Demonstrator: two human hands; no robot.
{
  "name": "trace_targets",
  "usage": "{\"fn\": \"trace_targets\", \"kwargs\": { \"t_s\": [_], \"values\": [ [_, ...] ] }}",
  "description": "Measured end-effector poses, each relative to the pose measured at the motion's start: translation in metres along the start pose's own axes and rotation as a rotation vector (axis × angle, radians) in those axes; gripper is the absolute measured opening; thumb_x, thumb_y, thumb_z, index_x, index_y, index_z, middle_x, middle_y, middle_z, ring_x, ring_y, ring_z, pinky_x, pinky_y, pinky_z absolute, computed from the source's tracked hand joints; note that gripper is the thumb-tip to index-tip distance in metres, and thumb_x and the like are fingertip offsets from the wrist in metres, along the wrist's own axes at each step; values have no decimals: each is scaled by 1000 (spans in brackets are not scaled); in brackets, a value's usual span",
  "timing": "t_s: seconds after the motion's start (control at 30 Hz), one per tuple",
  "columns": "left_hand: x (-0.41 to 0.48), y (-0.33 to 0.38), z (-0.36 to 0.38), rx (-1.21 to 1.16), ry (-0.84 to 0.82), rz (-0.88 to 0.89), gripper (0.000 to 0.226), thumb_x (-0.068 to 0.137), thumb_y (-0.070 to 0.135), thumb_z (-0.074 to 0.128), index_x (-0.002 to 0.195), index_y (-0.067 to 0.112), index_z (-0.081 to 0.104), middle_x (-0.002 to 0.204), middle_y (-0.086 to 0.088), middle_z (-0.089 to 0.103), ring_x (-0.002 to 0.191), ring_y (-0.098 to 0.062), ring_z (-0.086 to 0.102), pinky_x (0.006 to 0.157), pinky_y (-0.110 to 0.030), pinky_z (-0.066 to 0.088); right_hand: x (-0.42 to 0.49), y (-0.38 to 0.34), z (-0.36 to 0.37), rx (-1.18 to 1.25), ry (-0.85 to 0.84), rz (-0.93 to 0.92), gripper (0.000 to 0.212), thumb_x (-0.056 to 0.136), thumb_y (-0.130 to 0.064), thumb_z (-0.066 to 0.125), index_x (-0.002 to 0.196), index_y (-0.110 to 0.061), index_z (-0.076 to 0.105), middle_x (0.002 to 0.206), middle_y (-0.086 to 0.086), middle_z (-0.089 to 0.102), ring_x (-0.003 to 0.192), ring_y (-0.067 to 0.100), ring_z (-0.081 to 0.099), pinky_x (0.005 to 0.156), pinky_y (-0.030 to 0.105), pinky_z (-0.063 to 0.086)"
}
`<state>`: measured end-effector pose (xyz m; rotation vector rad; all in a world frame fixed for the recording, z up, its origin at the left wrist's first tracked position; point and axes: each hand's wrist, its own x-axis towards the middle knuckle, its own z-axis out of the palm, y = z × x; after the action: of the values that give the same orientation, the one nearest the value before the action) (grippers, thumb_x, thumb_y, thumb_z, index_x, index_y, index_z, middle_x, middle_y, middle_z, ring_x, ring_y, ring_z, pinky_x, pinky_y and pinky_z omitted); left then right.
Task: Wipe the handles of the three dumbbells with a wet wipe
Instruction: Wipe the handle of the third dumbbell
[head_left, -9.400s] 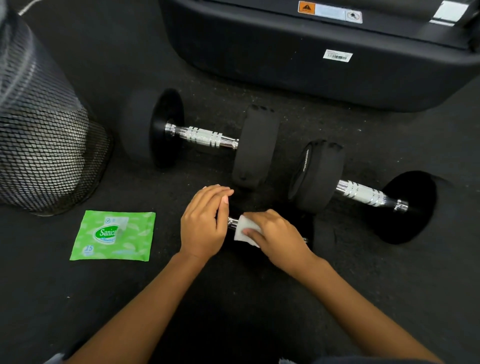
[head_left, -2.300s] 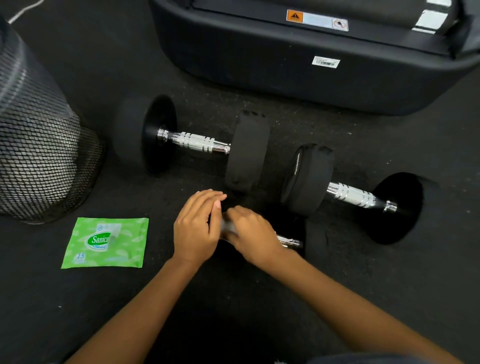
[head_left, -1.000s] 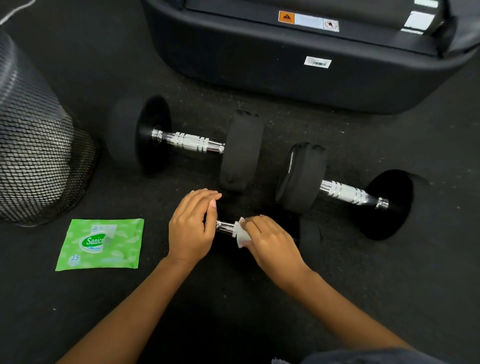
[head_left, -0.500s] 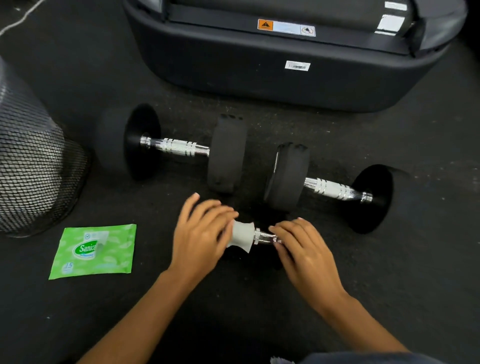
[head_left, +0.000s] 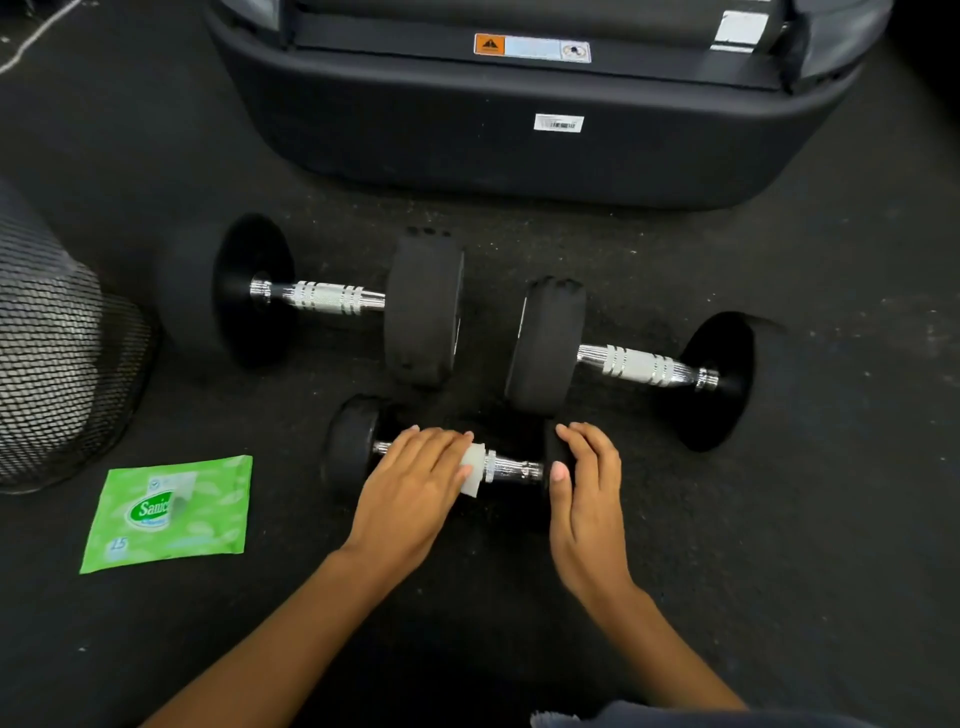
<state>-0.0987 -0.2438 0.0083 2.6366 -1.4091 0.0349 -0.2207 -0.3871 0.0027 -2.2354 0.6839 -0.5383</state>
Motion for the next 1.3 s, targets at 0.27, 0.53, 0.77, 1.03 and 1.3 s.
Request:
{"fn": "trace_targets", "kwargs": {
  "t_s": [0.27, 0.53, 0.77, 1.03, 1.3],
  "values": [
    [16, 14, 6, -123, 20, 40, 39, 95, 27, 32, 111, 12, 64, 102, -2, 66, 94, -19, 62, 98, -33, 32, 2, 6, 7, 26, 44, -35, 53, 99, -44, 21, 131, -10, 45, 136, -4, 34, 132, 12, 33, 109, 34, 32],
    [15, 12, 6, -115, 45, 58, 40, 94, 30, 35, 114, 10, 64, 105, -2, 67, 97, -18, 62, 100, -31, 32, 7, 5, 6, -36, 67, -139, 42, 99, -27, 26, 128, -5, 47, 131, 8, 49, 130, 15, 37, 108, 34, 32],
    [23, 32, 11, -104, 21, 138, 40, 94, 30, 35, 113, 11, 64, 105, -2, 67, 98, -16, 62, 101, -32, 32, 7, 7, 10, -51, 105, -166, 41, 98, -23, 30, 128, -3, 49, 131, 9, 51, 130, 17, 38, 108, 34, 34],
    [27, 23, 15, -105, 26, 16, 40, 97, 29, 30, 99, 13, 67, 90, -1, 68, 86, -19, 63, 99, -31, 33, 7, 7, 12, -52, 129, -180, 39, 94, -17, 34, 126, -2, 51, 129, 12, 53, 129, 20, 40, 107, 37, 36],
    [25, 10, 9, -80, 4, 138, 41, 96, 31, 32, 108, 14, 66, 98, 1, 69, 93, -15, 63, 101, -32, 31, 8, 12, 11, -66, 105, -244, 42, 100, -23, 27, 126, -4, 53, 130, 11, 52, 132, 21, 38, 109, 38, 34]
  ]
}}
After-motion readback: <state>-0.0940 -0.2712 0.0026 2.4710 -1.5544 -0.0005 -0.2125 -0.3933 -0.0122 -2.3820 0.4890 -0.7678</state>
